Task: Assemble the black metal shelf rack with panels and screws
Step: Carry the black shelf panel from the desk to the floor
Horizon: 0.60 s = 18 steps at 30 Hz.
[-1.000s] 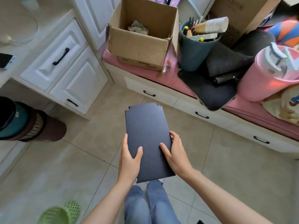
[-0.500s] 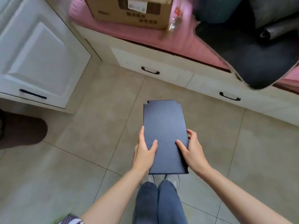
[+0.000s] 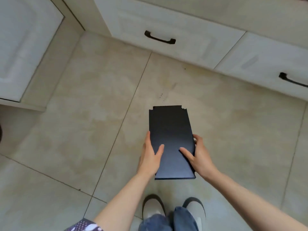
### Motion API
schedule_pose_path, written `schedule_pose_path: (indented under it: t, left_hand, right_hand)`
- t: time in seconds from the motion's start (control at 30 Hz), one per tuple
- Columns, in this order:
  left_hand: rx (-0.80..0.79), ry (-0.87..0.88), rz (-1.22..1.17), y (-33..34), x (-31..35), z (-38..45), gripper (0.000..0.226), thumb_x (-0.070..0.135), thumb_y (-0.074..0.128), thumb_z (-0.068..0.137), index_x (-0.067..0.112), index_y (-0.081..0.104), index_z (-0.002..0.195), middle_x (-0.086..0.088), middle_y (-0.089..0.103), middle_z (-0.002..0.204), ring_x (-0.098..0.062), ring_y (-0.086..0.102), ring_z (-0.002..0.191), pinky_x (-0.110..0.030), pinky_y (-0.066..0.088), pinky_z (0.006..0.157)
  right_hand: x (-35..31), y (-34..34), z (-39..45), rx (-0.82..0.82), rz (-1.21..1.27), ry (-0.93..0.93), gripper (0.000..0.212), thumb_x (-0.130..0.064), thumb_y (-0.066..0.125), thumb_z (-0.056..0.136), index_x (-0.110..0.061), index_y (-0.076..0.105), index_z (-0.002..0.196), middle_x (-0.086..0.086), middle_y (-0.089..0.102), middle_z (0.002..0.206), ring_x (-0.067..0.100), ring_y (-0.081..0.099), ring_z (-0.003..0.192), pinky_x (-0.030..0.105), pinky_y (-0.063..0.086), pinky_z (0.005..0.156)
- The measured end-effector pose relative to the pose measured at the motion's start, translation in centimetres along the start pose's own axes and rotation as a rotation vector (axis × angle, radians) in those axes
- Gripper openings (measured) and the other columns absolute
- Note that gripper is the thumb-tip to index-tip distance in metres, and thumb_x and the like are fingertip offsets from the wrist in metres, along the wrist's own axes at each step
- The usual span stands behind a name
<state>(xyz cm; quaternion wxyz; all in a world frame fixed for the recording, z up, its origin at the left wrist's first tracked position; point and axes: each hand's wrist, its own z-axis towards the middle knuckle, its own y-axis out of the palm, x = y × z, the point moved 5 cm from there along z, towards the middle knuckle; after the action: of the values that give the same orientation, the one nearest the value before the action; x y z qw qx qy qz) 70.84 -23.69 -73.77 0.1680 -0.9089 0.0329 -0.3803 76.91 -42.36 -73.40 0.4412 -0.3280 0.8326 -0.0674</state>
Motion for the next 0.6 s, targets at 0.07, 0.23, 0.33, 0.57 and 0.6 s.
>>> schedule_pose_path:
  t: [0.07, 0.23, 0.33, 0.57, 0.6]
  left_hand:
    - [0.029, 0.018, 0.003, 0.4, -1.6, 0.8, 0.076, 0.036, 0.054, 0.102, 0.027, 0.006, 0.160, 0.006, 0.022, 0.164, -0.013, 0.026, 0.149, -0.042, 0.029, 0.121]
    - [0.019, -0.012, -0.033, 2.0, -5.3, 0.0, 0.077, 0.033, 0.056, 0.101, 0.028, 0.006, 0.159, 0.006, 0.025, 0.162, -0.012, 0.032, 0.146, -0.043, 0.034, 0.119]
    - [-0.002, -0.038, -0.059, 2.7, -6.8, -0.3, 0.079, 0.027, 0.059, 0.101, 0.025, 0.006, 0.159, 0.005, 0.024, 0.162, -0.012, 0.031, 0.146, -0.042, 0.032, 0.120]
    - [-0.088, -0.227, -0.136, 3.4, -10.3, 0.2, 0.091, 0.004, 0.069, 0.091, 0.021, 0.009, 0.157, -0.003, 0.036, 0.155, -0.019, 0.043, 0.139, -0.044, 0.037, 0.116]
    - [-0.122, -0.254, -0.118, 3.6, -10.8, 0.1, 0.093, 0.001, 0.070, 0.089, 0.019, 0.009, 0.157, -0.004, 0.036, 0.155, -0.019, 0.042, 0.139, -0.043, 0.037, 0.116]
  right_hand:
    - [1.2, 1.1, 1.0, -0.001, -0.021, -0.025, 0.070, -0.035, 0.072, 0.087, -0.016, 0.033, 0.142, -0.010, 0.047, 0.123, 0.009, 0.051, 0.109, 0.019, 0.041, 0.088]
    - [4.4, 3.0, -0.1, -0.017, -0.007, -0.013, 0.073, -0.040, 0.069, 0.088, -0.021, 0.029, 0.146, -0.015, 0.043, 0.131, 0.005, 0.048, 0.117, 0.021, 0.041, 0.096]
    - [5.8, 3.9, -0.6, -0.012, -0.013, -0.013, 0.073, -0.037, 0.069, 0.089, -0.020, 0.028, 0.147, -0.016, 0.040, 0.133, 0.005, 0.046, 0.119, 0.020, 0.039, 0.098]
    - [8.8, 6.0, -0.7, -0.124, -0.057, 0.041, 0.092, -0.024, 0.077, 0.084, -0.021, 0.016, 0.152, -0.001, 0.042, 0.146, 0.017, 0.045, 0.132, 0.032, 0.039, 0.109]
    - [9.2, 6.4, -0.7, -0.148, -0.067, 0.035, 0.092, -0.021, 0.078, 0.083, -0.026, 0.016, 0.150, -0.005, 0.042, 0.143, 0.016, 0.045, 0.132, 0.031, 0.039, 0.108]
